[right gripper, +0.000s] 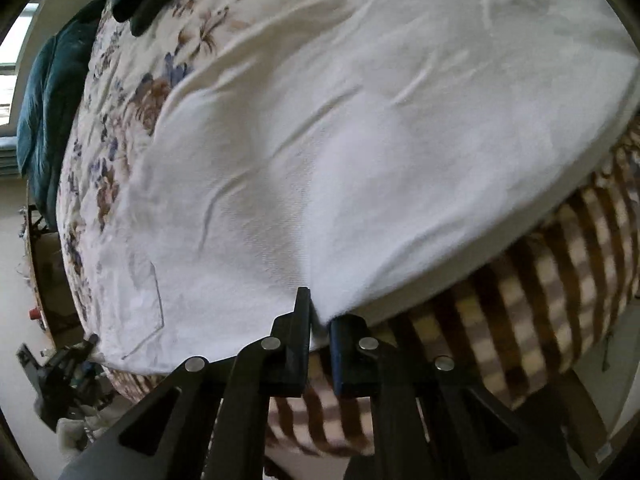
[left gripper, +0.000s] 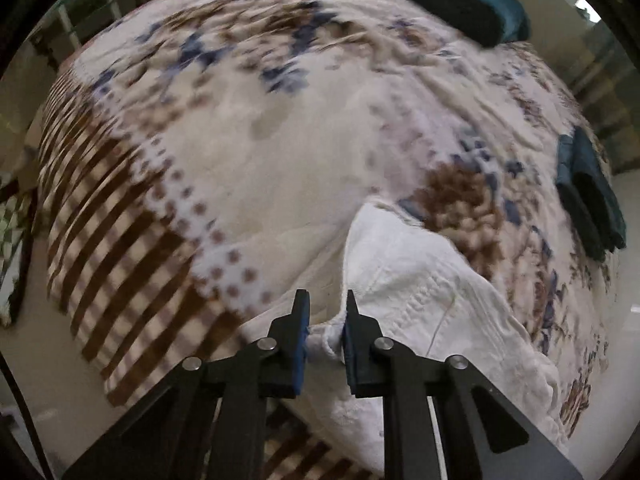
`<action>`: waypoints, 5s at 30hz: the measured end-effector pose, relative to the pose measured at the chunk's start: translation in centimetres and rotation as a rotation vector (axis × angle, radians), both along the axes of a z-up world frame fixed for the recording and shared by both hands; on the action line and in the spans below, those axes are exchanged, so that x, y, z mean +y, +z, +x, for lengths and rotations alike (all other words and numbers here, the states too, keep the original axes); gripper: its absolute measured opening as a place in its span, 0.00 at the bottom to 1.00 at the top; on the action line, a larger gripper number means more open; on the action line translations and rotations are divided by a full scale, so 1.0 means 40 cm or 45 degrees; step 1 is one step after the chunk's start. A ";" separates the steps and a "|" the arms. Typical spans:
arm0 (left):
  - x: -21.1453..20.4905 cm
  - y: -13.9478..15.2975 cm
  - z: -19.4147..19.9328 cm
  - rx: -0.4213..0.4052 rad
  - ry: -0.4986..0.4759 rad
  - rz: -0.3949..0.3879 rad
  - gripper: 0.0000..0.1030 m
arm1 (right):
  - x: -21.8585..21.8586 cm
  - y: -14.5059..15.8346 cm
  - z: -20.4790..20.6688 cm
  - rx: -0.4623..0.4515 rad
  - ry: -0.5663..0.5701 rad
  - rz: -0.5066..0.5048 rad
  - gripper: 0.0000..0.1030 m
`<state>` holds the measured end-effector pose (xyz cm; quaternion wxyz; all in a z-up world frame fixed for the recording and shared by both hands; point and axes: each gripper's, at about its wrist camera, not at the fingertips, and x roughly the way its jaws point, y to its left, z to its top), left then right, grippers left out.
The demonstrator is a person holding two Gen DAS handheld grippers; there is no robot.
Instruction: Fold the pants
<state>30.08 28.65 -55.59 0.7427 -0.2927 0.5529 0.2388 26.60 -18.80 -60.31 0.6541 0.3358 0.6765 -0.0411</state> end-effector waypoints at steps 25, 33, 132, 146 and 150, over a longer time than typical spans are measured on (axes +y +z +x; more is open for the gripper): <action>-0.452 0.087 0.127 0.011 -0.430 0.237 0.98 | -0.789 0.111 -0.147 -0.127 -0.577 -0.234 0.87; -0.743 -0.037 0.230 0.117 -0.617 0.199 0.98 | -1.173 -0.030 -0.100 -0.139 -0.824 -0.183 0.84; -0.441 -0.176 0.236 0.467 -0.096 -0.692 0.23 | 0.311 -0.199 0.498 0.265 1.228 1.160 0.52; -0.327 -0.139 0.217 0.266 0.127 -0.764 0.53 | 0.285 -0.245 0.597 0.289 0.997 1.148 0.48; -0.284 -0.158 0.182 0.285 0.194 -0.728 0.64 | 0.206 -0.217 0.702 0.176 0.785 1.049 0.13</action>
